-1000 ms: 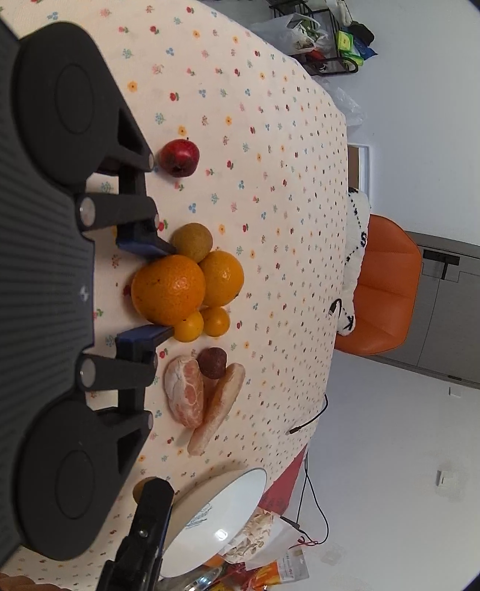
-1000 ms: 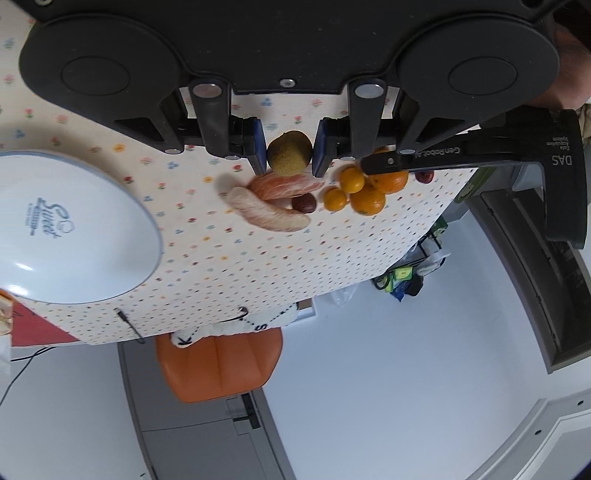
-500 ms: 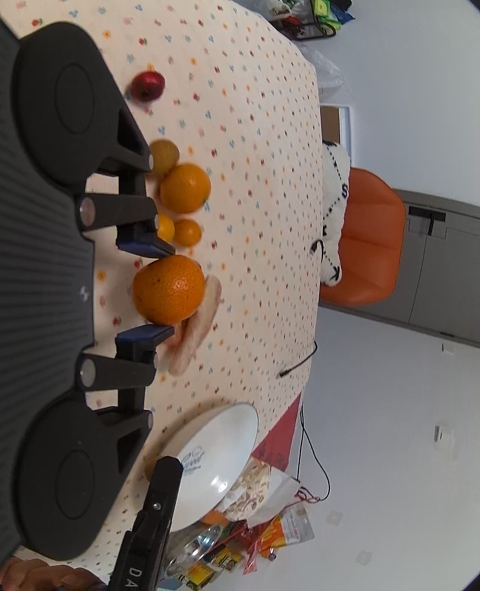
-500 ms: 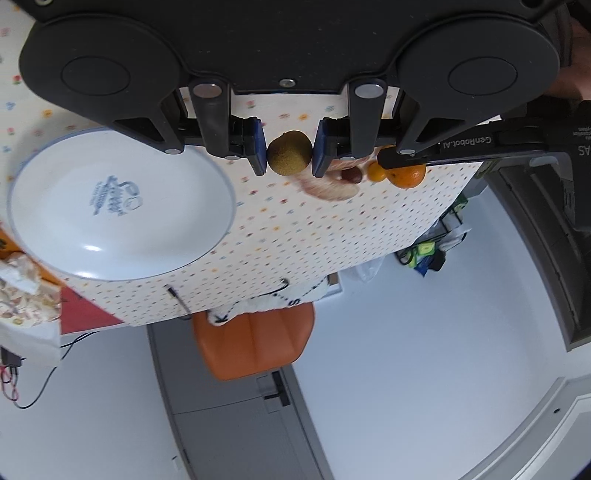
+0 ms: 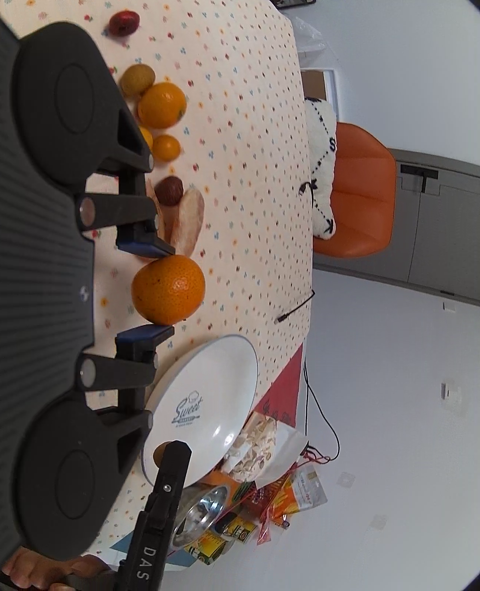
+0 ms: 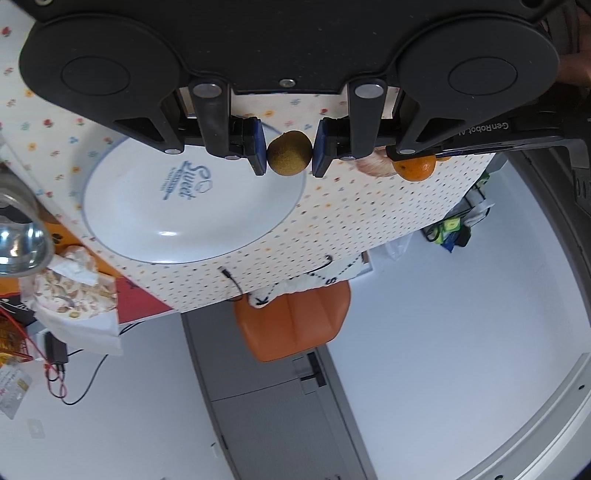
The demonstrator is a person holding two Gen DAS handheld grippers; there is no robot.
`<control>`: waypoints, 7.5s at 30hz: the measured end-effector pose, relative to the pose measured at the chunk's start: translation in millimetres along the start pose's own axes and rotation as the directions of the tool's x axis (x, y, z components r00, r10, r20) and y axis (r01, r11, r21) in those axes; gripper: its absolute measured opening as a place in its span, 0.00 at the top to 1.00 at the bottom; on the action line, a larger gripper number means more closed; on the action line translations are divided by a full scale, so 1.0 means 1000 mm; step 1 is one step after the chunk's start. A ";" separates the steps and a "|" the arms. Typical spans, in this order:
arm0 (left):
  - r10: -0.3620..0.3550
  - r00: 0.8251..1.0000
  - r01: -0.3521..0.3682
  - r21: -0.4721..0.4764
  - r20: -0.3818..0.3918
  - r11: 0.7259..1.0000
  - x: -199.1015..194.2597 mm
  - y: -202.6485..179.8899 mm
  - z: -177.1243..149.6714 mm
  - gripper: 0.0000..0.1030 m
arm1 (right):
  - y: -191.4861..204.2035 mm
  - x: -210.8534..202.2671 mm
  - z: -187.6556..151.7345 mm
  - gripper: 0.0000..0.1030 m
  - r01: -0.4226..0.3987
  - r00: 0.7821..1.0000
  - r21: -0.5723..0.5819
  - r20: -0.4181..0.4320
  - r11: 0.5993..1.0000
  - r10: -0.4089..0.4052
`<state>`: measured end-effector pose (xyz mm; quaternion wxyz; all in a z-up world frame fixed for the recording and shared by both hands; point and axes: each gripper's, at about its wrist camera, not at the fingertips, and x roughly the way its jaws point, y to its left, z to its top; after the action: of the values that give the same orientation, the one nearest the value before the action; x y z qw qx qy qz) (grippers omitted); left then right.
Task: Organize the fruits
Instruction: 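Carry both fruits over the white plate and open both tools to drop them, then move both open tools back toward the remaining fruit cluster, then grasp the pink pomelo segment with the right tool while the left tool grasps the red plum, then carry the pomelo segment and red plum over the white plate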
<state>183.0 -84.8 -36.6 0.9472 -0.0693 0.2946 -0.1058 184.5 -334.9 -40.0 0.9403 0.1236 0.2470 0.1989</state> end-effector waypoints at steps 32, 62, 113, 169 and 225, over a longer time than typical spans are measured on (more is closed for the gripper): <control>-0.113 0.993 0.114 0.077 -0.020 0.990 0.054 -0.080 0.018 0.64 | -0.060 0.004 0.002 0.75 0.158 0.987 0.090 0.022 0.983 -0.161; -0.018 1.000 0.018 0.005 0.021 1.000 0.027 -0.044 0.015 0.24 | -0.042 -0.012 -0.009 0.02 0.199 0.975 0.088 0.082 0.976 -0.206; 0.223 0.974 -0.218 -0.123 0.031 0.968 -0.059 0.078 -0.020 0.11 | 0.041 0.023 -0.016 0.00 0.018 0.999 -0.057 0.033 0.998 -0.016; 0.329 0.944 -0.320 -0.282 -0.017 0.905 -0.043 0.156 -0.036 0.79 | 0.101 0.137 -0.005 0.36 -0.106 0.981 -0.271 -0.188 0.957 0.055; 0.095 0.990 -0.083 -0.111 0.106 0.990 -0.025 0.032 0.009 0.79 | 0.007 0.042 0.016 0.72 0.051 0.998 -0.048 -0.027 0.998 -0.052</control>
<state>173.0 -47.5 -21.1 0.9609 -0.1120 0.2495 -0.0435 223.7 -312.0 -41.9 0.9442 0.0919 0.2587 0.1822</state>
